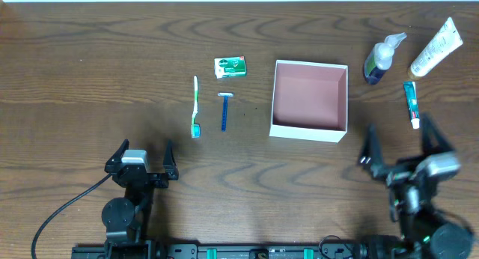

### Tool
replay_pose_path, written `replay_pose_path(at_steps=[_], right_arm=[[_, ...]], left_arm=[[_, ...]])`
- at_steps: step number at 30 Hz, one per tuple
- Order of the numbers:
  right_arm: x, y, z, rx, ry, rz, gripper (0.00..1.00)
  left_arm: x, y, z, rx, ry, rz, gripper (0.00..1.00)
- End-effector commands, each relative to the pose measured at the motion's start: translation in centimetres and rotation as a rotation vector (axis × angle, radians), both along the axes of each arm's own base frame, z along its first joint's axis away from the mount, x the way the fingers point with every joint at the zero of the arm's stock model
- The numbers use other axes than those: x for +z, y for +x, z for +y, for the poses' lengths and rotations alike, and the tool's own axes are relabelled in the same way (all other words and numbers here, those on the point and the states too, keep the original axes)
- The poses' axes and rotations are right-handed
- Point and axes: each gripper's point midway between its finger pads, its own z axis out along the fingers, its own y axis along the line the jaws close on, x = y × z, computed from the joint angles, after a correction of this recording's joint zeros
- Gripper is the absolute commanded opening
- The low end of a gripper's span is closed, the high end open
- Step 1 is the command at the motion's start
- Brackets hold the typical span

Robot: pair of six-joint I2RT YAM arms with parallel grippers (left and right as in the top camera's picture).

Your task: Pack container

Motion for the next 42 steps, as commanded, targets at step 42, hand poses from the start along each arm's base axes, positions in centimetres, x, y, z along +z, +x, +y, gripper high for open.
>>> replay_pose_path(at_steps=[42], right_arm=[[-17.3, 26.8, -26.1, -0.120, -0.082, 1.256, 0.97]], left_arm=[[-1.5, 0.0, -0.1, -0.006, -0.003, 0.040, 0.98]])
